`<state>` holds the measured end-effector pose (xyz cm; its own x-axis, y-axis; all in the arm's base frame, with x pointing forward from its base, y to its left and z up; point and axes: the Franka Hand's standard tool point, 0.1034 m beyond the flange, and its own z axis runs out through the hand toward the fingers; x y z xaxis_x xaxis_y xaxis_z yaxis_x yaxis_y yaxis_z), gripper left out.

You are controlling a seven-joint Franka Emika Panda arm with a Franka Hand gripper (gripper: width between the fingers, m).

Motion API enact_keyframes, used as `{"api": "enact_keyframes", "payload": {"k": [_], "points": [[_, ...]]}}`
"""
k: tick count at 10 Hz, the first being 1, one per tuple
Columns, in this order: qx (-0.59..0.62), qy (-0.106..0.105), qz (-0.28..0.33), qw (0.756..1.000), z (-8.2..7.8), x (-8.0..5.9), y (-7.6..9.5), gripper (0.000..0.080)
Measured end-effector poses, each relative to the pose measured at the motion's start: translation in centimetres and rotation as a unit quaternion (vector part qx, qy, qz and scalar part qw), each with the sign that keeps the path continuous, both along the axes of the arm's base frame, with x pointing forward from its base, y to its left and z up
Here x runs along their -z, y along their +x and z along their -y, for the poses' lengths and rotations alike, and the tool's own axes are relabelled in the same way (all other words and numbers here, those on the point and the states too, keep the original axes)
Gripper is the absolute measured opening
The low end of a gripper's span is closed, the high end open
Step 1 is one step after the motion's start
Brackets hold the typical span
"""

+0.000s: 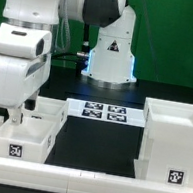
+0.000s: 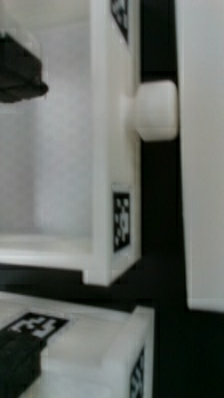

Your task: Assemble drawer

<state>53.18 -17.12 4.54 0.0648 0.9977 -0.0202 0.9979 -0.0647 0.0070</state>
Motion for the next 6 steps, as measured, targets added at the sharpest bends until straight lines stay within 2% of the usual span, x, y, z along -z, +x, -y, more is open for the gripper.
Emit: {"api": "enact_keyframes", "payload": {"k": [6], "points": [[0.002, 0.002, -0.004, 1.000, -0.28, 0.63, -0.11, 0.0649]]}}
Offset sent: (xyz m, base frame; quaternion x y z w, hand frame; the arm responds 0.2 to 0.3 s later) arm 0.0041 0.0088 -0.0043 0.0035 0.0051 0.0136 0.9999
